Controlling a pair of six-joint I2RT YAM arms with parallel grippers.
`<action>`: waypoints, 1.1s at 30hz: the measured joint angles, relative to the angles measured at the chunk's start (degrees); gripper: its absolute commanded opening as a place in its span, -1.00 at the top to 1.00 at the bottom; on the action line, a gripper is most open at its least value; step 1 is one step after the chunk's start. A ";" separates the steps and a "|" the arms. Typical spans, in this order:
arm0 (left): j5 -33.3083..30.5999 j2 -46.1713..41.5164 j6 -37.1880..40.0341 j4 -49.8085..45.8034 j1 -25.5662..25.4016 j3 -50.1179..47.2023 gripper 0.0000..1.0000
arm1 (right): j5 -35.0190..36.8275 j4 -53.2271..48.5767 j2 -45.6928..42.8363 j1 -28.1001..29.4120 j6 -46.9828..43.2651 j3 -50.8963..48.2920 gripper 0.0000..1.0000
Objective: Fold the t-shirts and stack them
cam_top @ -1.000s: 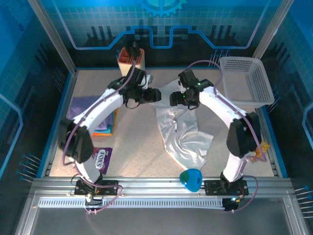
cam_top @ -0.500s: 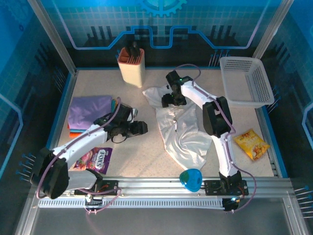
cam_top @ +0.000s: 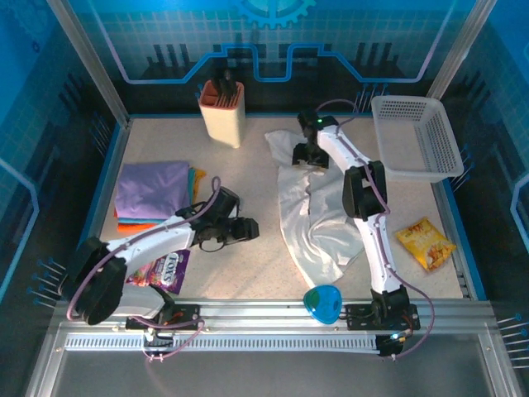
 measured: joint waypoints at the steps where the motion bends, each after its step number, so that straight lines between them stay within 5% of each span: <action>1: -0.02 1.31 -0.31 0.37 -0.79 0.17 -0.09 | -0.83 0.31 0.04 -1.33 1.22 0.13 -0.53; 7: 0.20 8.57 -2.12 3.06 -5.75 3.15 -0.09 | -6.32 4.98 0.11 -6.47 7.17 0.24 -0.57; 18: 3.63 16.26 -7.74 9.07 -14.82 6.10 -0.07 | -16.11 20.70 0.59 -6.27 9.01 -1.64 -0.68; 26: 5.20 19.71 -13.46 12.35 -22.12 6.58 -0.03 | -15.58 25.20 -13.05 -6.27 5.09 -19.71 -0.92; 33: 4.20 21.07 -17.16 11.98 -22.77 7.82 0.05 | -10.86 26.49 -35.63 -6.29 4.07 -42.56 -0.93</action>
